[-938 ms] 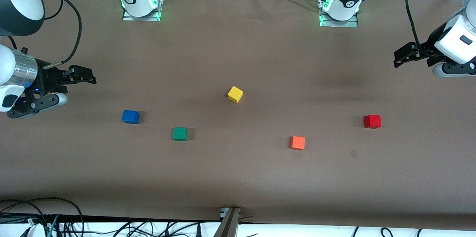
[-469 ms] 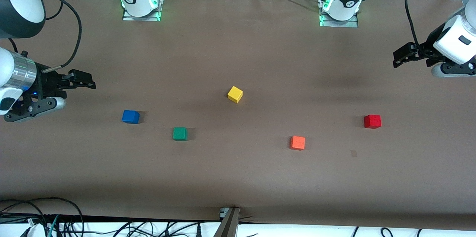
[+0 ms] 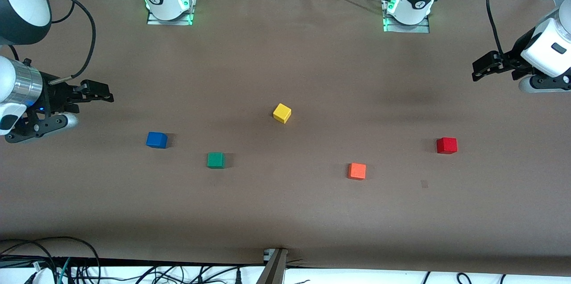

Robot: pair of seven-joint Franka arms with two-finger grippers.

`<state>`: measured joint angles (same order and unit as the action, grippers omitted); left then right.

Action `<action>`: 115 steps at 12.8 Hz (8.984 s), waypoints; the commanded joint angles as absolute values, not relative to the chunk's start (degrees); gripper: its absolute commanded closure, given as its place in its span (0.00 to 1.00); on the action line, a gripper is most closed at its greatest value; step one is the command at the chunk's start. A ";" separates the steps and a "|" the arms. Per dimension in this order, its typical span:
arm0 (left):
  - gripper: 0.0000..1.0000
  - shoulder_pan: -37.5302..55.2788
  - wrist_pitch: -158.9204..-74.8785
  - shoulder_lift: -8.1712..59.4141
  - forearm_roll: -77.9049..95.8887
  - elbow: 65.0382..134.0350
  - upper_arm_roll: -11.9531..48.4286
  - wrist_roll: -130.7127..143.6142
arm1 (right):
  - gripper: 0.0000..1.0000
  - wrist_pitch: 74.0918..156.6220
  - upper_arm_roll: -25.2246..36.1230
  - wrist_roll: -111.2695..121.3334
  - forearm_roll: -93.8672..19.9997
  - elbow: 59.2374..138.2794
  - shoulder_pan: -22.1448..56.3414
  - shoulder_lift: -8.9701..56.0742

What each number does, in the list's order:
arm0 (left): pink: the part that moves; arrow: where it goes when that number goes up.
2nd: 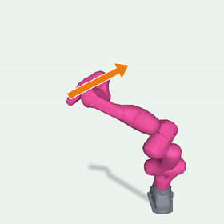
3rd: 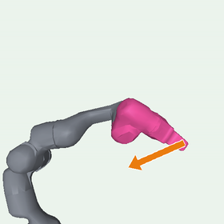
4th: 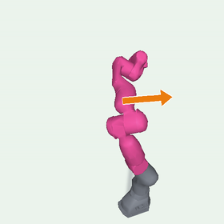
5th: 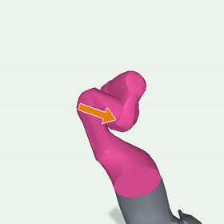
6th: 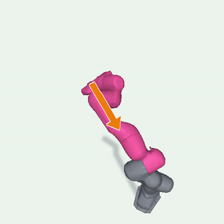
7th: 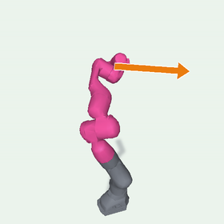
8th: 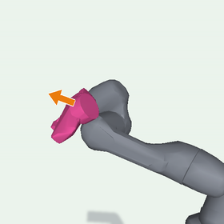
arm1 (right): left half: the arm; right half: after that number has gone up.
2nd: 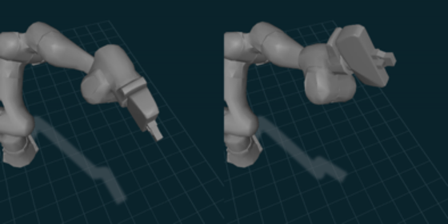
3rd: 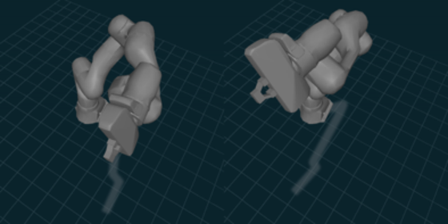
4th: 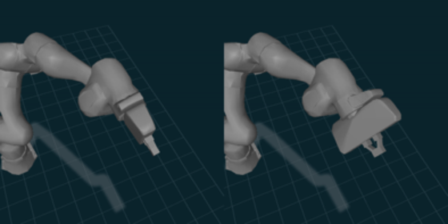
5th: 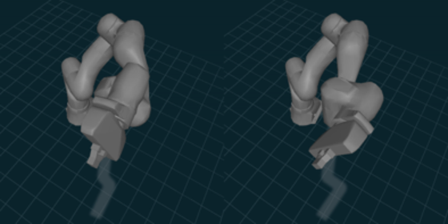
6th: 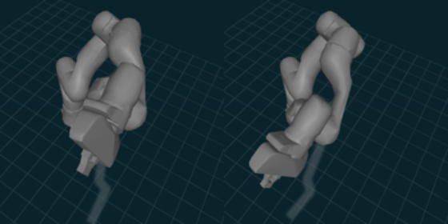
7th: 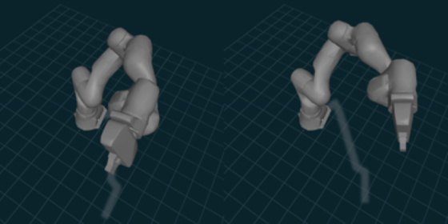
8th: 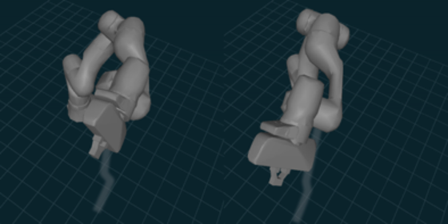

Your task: Pass red block to right arm, stack on blue

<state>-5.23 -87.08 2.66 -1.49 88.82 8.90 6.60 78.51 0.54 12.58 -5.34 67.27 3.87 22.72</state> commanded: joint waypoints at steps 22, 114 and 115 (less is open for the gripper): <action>0.00 -5.98 -86.13 3.08 -0.53 88.33 8.88 6.86 | 0.00 77.52 0.70 12.39 2.11 79.45 3.87 5.89; 0.06 -38.94 -83.67 71.10 49.48 65.13 12.04 -143.61 | 0.00 82.09 0.88 11.43 1.05 78.84 2.72 10.89; 0.17 -38.94 -83.67 71.10 49.48 65.13 12.04 -143.61 | 0.00 82.44 0.88 11.43 0.97 78.75 2.90 10.90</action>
